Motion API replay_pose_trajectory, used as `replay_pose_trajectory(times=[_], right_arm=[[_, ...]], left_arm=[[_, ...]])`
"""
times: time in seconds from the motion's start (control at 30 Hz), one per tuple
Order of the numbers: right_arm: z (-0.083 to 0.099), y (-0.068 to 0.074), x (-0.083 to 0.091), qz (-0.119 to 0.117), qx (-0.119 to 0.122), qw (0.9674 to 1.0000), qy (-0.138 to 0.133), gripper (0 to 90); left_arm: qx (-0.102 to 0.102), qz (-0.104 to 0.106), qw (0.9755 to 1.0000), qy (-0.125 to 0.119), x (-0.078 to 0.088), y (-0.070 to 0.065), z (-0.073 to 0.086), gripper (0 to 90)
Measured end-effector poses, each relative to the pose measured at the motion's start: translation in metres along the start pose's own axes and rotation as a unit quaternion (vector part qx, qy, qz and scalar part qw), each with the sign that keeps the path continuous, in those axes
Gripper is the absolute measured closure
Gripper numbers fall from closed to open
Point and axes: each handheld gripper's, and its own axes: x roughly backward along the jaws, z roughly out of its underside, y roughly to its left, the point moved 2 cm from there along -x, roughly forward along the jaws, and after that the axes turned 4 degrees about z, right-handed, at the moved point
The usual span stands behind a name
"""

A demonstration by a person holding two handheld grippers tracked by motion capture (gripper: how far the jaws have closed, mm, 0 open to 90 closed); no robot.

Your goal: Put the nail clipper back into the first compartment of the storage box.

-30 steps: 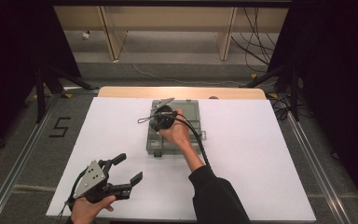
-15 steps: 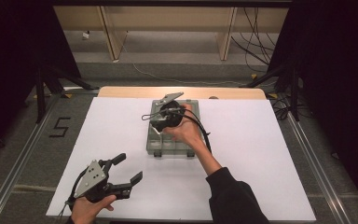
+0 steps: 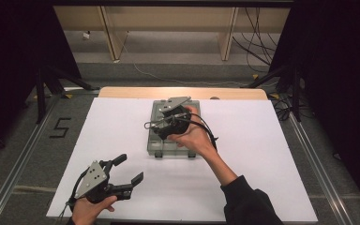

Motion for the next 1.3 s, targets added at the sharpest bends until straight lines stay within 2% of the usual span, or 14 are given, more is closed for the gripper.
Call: replay_pose_trajectory(times=[0.1,0.13,0.33,0.4,0.67,0.7,0.73,0.8,0.93,1.03,1.13,1.23,1.27,1.3], right_arm=[[0.000,0.001,0.002,0.006,-0.002,0.9999,-0.008,29.7],[0.000,0.001,0.003,0.000,-0.001,1.0000,-0.002,28.8],[0.003,0.003,0.007,0.002,0.000,1.0000,-0.004,23.8],[0.005,0.004,0.010,0.002,0.007,1.0000,0.000,22.0],[0.017,0.005,0.027,0.005,0.006,0.9999,-0.014,21.6],[0.019,0.005,0.029,0.006,0.004,0.9998,-0.018,21.7],[0.021,0.006,0.031,0.008,0.003,0.9997,-0.022,21.8],[0.024,0.006,0.034,0.005,0.004,0.9997,-0.023,21.9],[0.031,0.008,0.035,0.006,-0.007,0.9995,-0.032,22.2],[0.036,0.008,0.036,0.010,-0.004,0.9991,-0.040,22.5],[0.041,0.007,0.038,0.021,-0.002,0.9991,-0.037,22.6],[0.046,0.005,0.041,0.026,-0.008,0.9988,-0.042,22.6],[0.047,0.005,0.042,0.025,-0.010,0.9987,-0.044,22.6],[0.048,0.005,0.044,0.028,-0.009,0.9985,-0.046,22.6]], left_arm=[[-0.002,0.000,1.0000,0.000,0.000,0.001,0.000,15.8],[-0.001,0.000,1.0000,-0.001,0.000,0.000,0.000,15.8],[-0.001,0.000,1.0000,0.000,0.000,0.001,0.000,15.7],[-0.001,0.000,1.0000,0.000,0.000,0.001,0.000,15.7],[0.002,-0.003,1.0000,0.002,0.000,0.000,0.000,15.8],[-0.006,0.000,1.0000,0.000,0.000,0.001,0.000,15.7],[0.007,0.000,1.0000,0.002,0.000,-0.001,0.001,15.8],[0.013,0.000,0.9999,0.006,0.000,-0.002,0.001,15.7],[0.017,0.004,0.9998,-0.002,-0.001,-0.002,0.001,15.7],[0.017,0.000,0.9998,0.005,0.000,-0.002,0.001,15.7],[0.017,-0.003,0.9998,0.004,0.001,-0.003,0.001,15.7],[0.017,-0.004,0.9998,0.006,0.001,-0.003,0.001,15.7],[-0.017,-0.005,0.9991,0.038,0.005,0.002,0.001,15.7],[-0.037,-0.001,0.9976,0.058,0.008,0.005,0.001,15.7]])
